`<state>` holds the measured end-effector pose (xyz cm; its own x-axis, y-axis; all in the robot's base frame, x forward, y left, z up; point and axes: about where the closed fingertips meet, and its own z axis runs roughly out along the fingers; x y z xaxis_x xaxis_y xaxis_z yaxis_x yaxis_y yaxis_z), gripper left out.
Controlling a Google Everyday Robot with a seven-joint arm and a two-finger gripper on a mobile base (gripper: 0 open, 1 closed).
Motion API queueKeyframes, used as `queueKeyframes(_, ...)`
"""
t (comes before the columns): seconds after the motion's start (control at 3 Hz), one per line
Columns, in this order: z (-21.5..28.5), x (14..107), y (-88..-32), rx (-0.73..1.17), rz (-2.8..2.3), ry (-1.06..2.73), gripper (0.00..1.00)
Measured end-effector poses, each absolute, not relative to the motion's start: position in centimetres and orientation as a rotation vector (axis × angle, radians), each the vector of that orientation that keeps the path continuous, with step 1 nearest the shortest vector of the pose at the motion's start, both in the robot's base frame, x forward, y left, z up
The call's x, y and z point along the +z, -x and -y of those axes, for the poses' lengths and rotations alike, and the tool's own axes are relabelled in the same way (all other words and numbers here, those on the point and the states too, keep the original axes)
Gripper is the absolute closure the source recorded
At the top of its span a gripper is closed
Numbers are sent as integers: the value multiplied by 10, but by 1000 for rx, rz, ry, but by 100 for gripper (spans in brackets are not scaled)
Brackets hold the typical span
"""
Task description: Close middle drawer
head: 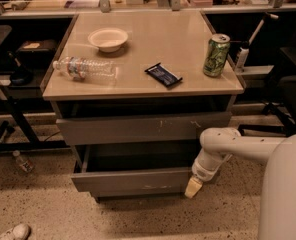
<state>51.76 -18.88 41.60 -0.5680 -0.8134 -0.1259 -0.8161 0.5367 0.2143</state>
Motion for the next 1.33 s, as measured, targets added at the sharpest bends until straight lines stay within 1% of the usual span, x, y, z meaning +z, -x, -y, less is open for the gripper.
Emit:
queueKeyframes(0.33, 189, 416, -518, 392, -2744, 1455, 0)
queueKeyframes(0.67, 189, 416, -518, 392, -2744, 1455, 0)
queueKeyframes(1.0, 189, 416, -518, 392, -2744, 1455, 20)
queueKeyframes(1.33, 189, 416, -518, 392, -2744, 1455, 43)
